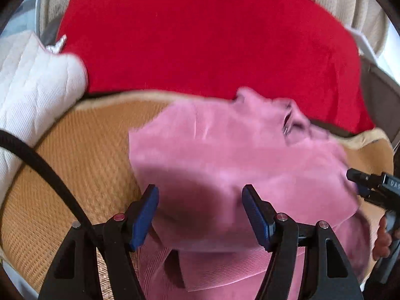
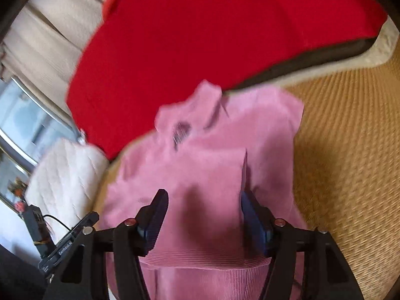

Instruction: Fold large clothes

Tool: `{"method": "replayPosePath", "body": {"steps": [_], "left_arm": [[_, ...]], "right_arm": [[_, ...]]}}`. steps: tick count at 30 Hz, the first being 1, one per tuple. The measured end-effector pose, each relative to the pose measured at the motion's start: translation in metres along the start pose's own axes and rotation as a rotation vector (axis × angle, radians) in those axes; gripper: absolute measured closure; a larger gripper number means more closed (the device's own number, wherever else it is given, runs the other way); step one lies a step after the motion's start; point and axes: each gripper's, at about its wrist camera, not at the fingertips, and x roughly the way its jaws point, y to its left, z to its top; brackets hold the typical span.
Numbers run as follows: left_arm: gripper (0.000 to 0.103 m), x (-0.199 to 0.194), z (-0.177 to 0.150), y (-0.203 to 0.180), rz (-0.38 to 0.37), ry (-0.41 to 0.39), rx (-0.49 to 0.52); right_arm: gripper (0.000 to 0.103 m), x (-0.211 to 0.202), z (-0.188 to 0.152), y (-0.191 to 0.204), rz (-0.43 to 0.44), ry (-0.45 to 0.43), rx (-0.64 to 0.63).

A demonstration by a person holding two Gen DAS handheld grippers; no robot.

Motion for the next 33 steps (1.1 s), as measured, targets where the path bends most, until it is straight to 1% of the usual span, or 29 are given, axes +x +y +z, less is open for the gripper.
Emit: {"method": "replayPosePath", "body": {"steps": [1, 2, 4, 5, 6, 7, 8, 9, 10, 11, 12, 13, 15, 17, 19, 20, 21, 22, 23, 24, 25, 26, 29, 32, 33], "left_arm": [[0.033, 0.003, -0.012, -0.002, 0.001, 0.028, 0.014], [0.033, 0.007, -0.014, -0.004, 0.005, 0.041, 0.028], [0.033, 0.008, -0.016, -0.008, -0.001, 0.027, 0.051], [0.033, 0.006, -0.014, -0.012, -0.021, 0.002, 0.057], [0.033, 0.004, -0.012, -0.016, -0.044, -0.023, 0.07], [0.033, 0.005, -0.013, -0.019, -0.046, -0.028, 0.085], [0.033, 0.01, -0.015, -0.024, -0.027, -0.014, 0.11], [0.033, 0.017, -0.018, -0.026, -0.01, 0.008, 0.124], [0.033, 0.022, -0.019, -0.028, -0.006, 0.025, 0.134], [0.033, 0.03, -0.021, -0.032, 0.0, 0.059, 0.163], [0.033, 0.028, -0.022, -0.032, 0.006, 0.067, 0.178], [0.033, 0.026, -0.021, -0.034, 0.01, 0.063, 0.185], [0.033, 0.019, -0.021, -0.031, -0.015, 0.05, 0.174], [0.033, 0.007, -0.022, -0.02, -0.044, 0.029, 0.14], [0.033, -0.011, -0.025, -0.007, -0.067, 0.002, 0.108], [0.033, -0.02, -0.028, -0.001, -0.078, -0.01, 0.099], [0.033, -0.029, -0.032, 0.004, -0.088, -0.023, 0.095], [0.032, -0.044, -0.039, 0.013, -0.092, -0.045, 0.098], [0.031, -0.053, -0.045, 0.019, -0.088, -0.061, 0.097], [0.026, -0.067, -0.057, 0.029, -0.09, -0.08, 0.082], [0.022, -0.074, -0.066, 0.036, -0.101, -0.085, 0.063], [0.021, -0.081, -0.077, 0.045, -0.117, -0.082, 0.044], [0.021, -0.093, -0.117, 0.065, -0.157, -0.025, 0.002], [0.021, -0.095, -0.147, 0.069, -0.17, 0.052, -0.006], [0.021, -0.094, -0.153, 0.068, -0.176, 0.063, -0.007]], "right_arm": [[0.061, 0.004, -0.002, 0.004, -0.004, 0.01, -0.018], [0.081, 0.004, -0.003, 0.008, -0.015, 0.0, -0.043], [0.086, -0.009, -0.005, 0.022, -0.032, -0.089, -0.113], [0.088, -0.018, -0.006, 0.028, -0.029, -0.132, -0.14], [0.089, -0.023, -0.007, 0.031, -0.027, -0.155, -0.147], [0.089, -0.026, -0.009, 0.031, -0.038, -0.171, -0.149], [0.089, -0.024, -0.01, 0.029, -0.08, -0.176, -0.149], [0.089, -0.017, -0.01, 0.025, -0.121, -0.151, -0.15], [0.089, -0.006, -0.009, 0.019, -0.157, -0.102, -0.146], [0.089, 0.012, -0.011, 0.007, -0.176, -0.014, -0.117], [0.088, 0.017, -0.013, 0.001, -0.155, 0.011, -0.089], [0.088, 0.012, -0.014, -0.001, -0.136, -0.021, -0.077], [0.085, 0.001, -0.013, 0.001, -0.134, -0.011, -0.073], [0.085, -0.019, -0.015, -0.003, -0.096, -0.037, -0.045], [0.075, -0.043, -0.023, -0.009, -0.077, -0.081, -0.042], [0.054, -0.055, -0.03, -0.013, -0.075, -0.097, -0.05], [0.023, -0.067, -0.036, -0.016, -0.069, -0.119, -0.057], [0.016, -0.08, -0.045, -0.021, -0.06, -0.155, -0.065], [0.016, -0.093, -0.052, -0.026, -0.043, -0.178, -0.072], [0.016, -0.105, -0.063, -0.03, -0.01, -0.172, -0.086], [0.016, -0.114, -0.071, -0.036, 0.011, -0.149, -0.095], [0.016, -0.119, -0.08, -0.042, 0.027, -0.122, -0.097], [0.016, -0.141, -0.117, -0.075, 0.062, -0.083, -0.032], [0.017, -0.151, -0.149, -0.103, 0.079, -0.007, 0.042], [0.018, -0.154, -0.161, -0.11, 0.075, 0.021, 0.063]]}}
